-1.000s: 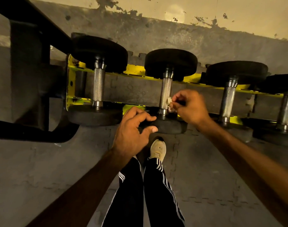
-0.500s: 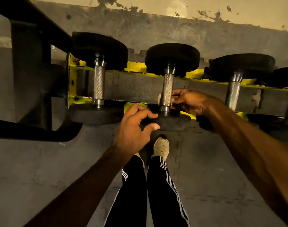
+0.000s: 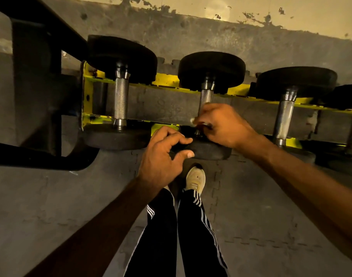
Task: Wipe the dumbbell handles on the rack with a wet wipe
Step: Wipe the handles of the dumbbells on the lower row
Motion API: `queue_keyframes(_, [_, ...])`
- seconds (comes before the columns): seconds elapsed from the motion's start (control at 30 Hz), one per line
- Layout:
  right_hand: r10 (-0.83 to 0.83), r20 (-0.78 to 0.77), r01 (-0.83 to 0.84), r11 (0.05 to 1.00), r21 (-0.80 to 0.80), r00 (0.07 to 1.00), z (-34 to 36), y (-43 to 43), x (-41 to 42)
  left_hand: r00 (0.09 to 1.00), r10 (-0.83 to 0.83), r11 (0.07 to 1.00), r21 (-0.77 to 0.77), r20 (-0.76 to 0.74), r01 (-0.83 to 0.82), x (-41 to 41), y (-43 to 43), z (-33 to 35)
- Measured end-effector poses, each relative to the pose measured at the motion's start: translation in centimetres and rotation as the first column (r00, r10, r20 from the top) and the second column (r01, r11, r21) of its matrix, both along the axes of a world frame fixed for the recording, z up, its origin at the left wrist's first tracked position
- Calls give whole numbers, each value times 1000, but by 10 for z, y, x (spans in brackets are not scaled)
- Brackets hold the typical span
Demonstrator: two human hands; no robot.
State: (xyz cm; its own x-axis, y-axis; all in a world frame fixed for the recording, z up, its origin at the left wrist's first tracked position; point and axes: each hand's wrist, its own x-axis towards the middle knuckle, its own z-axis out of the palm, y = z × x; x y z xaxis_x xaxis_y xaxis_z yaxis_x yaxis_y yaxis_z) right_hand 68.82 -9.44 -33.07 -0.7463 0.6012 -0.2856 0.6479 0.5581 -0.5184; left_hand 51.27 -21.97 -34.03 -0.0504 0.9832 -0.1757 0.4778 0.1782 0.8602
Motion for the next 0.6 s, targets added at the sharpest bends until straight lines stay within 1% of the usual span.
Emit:
queue_keyframes(0.03, [46, 113, -53, 997, 55, 993, 3, 5, -10, 1000, 5, 1000, 2, 0, -5, 0, 0, 0])
queue_keyframes(0.07, [53, 215, -74, 993, 92, 975, 5, 9, -23, 1000, 9, 1000, 4, 0, -9, 1, 0, 0])
queue_keyframes(0.13, [71, 431, -132, 985, 114, 900, 9, 15, -50, 1000, 12, 1000, -2, 7, -12, 2, 1, 0])
queue_keyframes(0.17, [97, 513, -184, 975, 122, 853, 11, 18, -62, 1000, 8, 1000, -7, 12, -8, 2, 2, 0])
queue_keyframes(0.23, [166, 614, -281, 955, 96, 771, 16, 23, -76, 1000, 3, 1000, -18, 22, -2, 0, 3, 1])
queue_keyframes(0.27, [209, 631, -307, 950, 49, 747, 18, 26, -77, 1000, 4, 1000, -23, 29, -3, 0, 3, 1])
queue_keyframes(0.3, [255, 614, -311, 950, -15, 747, 22, 29, -75, 999, 6, 1000, -25, 36, -5, -1, 3, 1])
queue_keyframes(0.37, [322, 523, -274, 947, -169, 789, 29, 35, -65, 999, 4, 1000, -18, 39, -4, -1, 4, 0])
queue_keyframes(0.4, [336, 470, -271, 941, -202, 816, 29, 36, -57, 999, -1, 1000, -12, 39, 1, 0, 3, 0])
queue_keyframes(0.43, [329, 418, -278, 943, -180, 847, 25, 37, -48, 999, -3, 1000, -10, 40, 4, 0, 3, 0])
queue_keyframes(0.47, [292, 365, -270, 957, -112, 884, 21, 36, -37, 999, -1, 1000, -13, 42, 1, 0, 2, 0])
queue_keyframes(0.5, [204, 287, -207, 978, -22, 936, 16, 34, -25, 999, 6, 1000, -18, 45, -6, 0, 1, -1])
queue_keyframes(0.53, [66, 183, -77, 996, 49, 981, 10, 29, -12, 999, 15, 1000, -20, 47, -14, 0, 1, -1])
queue_keyframes(0.57, [-92, 77, 87, 994, 68, 993, 6, 22, -1, 999, 22, 1000, -18, 47, -21, 0, 0, -1])
queue_keyframes(0.6, [-219, -10, 219, 975, 46, 976, 2, 12, 8, 999, 26, 1000, -12, 44, -25, 0, -1, -1])
